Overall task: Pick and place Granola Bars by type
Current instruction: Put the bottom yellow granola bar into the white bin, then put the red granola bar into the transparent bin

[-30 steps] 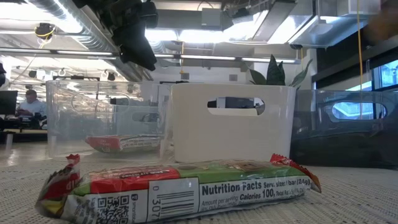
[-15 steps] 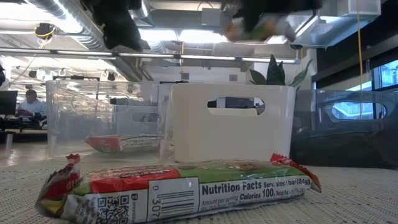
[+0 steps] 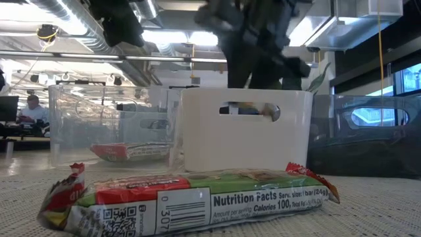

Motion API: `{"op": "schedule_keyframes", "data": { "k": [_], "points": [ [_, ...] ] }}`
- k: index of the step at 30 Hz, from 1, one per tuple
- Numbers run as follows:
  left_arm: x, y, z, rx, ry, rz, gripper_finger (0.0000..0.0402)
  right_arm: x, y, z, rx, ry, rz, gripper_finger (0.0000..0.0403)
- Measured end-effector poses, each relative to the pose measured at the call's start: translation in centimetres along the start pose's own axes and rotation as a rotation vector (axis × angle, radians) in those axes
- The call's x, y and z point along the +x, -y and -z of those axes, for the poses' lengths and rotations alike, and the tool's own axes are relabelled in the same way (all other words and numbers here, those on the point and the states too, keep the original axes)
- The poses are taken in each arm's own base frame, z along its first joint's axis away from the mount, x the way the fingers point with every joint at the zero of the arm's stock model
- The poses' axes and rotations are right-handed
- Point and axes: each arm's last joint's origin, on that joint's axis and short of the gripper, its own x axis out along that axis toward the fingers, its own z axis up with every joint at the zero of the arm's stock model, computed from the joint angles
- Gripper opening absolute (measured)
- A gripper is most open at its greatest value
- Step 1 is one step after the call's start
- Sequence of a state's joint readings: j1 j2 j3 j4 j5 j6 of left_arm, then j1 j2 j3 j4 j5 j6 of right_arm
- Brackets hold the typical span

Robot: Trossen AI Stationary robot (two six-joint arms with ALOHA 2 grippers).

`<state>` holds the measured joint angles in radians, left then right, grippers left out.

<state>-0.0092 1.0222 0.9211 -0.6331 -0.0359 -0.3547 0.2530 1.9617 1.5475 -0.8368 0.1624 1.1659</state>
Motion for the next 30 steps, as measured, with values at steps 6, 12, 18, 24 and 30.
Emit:
{"op": "schedule_keyframes", "data": {
  "k": [6,12,18,24,30],
  "points": [
    [0.0,0.2,0.1,0.010,0.006,-0.014,0.0152,2.5,1.4,0.5,0.016,-0.019,-0.004,0.0130],
    [0.0,0.2,0.1,0.010,0.006,-0.015,0.0155,3.3,1.9,0.9,0.016,-0.021,-0.008,0.0130],
    [0.0,0.3,0.1,0.011,0.009,-0.013,0.0151,3.3,1.8,0.9,0.017,-0.048,-0.029,0.0130],
    [0.0,0.3,0.0,0.010,0.010,-0.013,0.0154,3.3,1.6,0.9,0.022,-0.042,-0.043,0.0136],
    [0.0,0.3,0.0,0.010,0.016,-0.010,0.0153,3.3,1.5,0.8,0.022,-0.036,-0.057,0.0183]
  ]
}}
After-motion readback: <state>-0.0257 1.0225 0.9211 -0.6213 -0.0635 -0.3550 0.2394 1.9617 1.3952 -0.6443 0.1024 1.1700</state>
